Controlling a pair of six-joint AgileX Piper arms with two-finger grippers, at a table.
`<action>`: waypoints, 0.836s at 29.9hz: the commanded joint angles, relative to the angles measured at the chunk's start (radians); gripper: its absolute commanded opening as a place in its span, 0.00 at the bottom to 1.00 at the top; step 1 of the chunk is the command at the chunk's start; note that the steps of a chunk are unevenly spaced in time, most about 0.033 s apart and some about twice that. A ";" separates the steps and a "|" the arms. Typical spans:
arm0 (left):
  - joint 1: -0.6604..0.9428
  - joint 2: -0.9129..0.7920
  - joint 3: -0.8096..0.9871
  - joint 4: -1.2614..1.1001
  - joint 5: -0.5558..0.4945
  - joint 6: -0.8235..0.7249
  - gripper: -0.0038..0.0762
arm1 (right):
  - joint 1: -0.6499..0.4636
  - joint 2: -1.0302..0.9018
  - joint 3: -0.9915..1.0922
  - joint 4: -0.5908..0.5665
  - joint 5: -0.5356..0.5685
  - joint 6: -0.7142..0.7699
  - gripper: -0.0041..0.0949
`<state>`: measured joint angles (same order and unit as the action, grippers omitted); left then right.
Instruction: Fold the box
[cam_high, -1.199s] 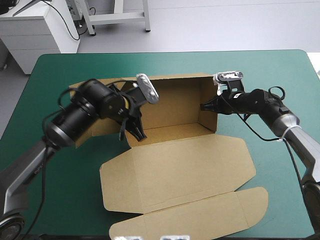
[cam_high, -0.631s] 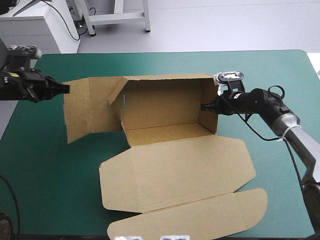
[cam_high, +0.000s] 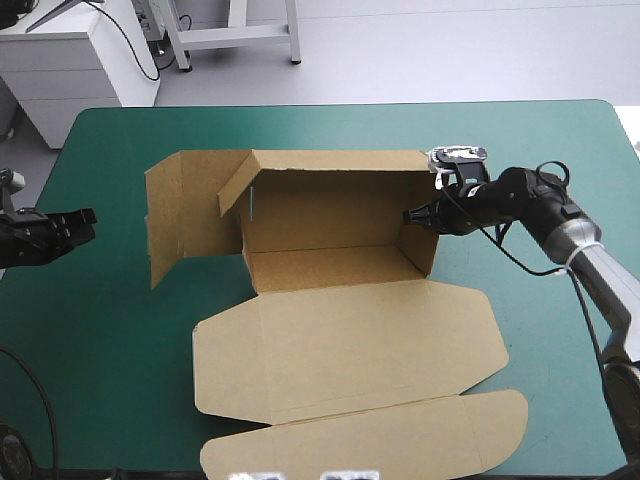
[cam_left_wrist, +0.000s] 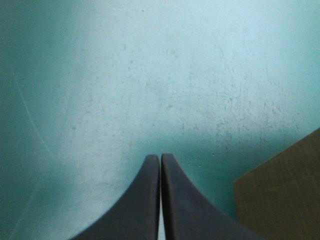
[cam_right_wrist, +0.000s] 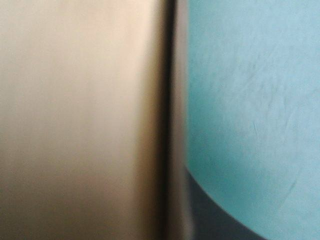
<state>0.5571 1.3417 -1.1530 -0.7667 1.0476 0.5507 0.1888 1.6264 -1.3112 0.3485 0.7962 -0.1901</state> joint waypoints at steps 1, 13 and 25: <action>0.003 -0.034 -0.025 -0.071 -0.030 0.004 0.04 | -0.002 -0.017 -0.138 -0.139 0.261 0.104 0.02; 0.001 -0.034 -0.025 -0.057 -0.017 0.001 0.04 | -0.002 0.018 -0.340 -0.195 0.457 0.200 0.03; 0.001 -0.034 -0.025 -0.103 0.006 0.001 0.04 | -0.002 0.147 -0.333 -0.207 0.455 0.208 0.03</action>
<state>0.5571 1.3417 -1.1526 -0.8100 1.0650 0.5533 0.1885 1.7681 -1.6262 0.1375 1.2401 0.0162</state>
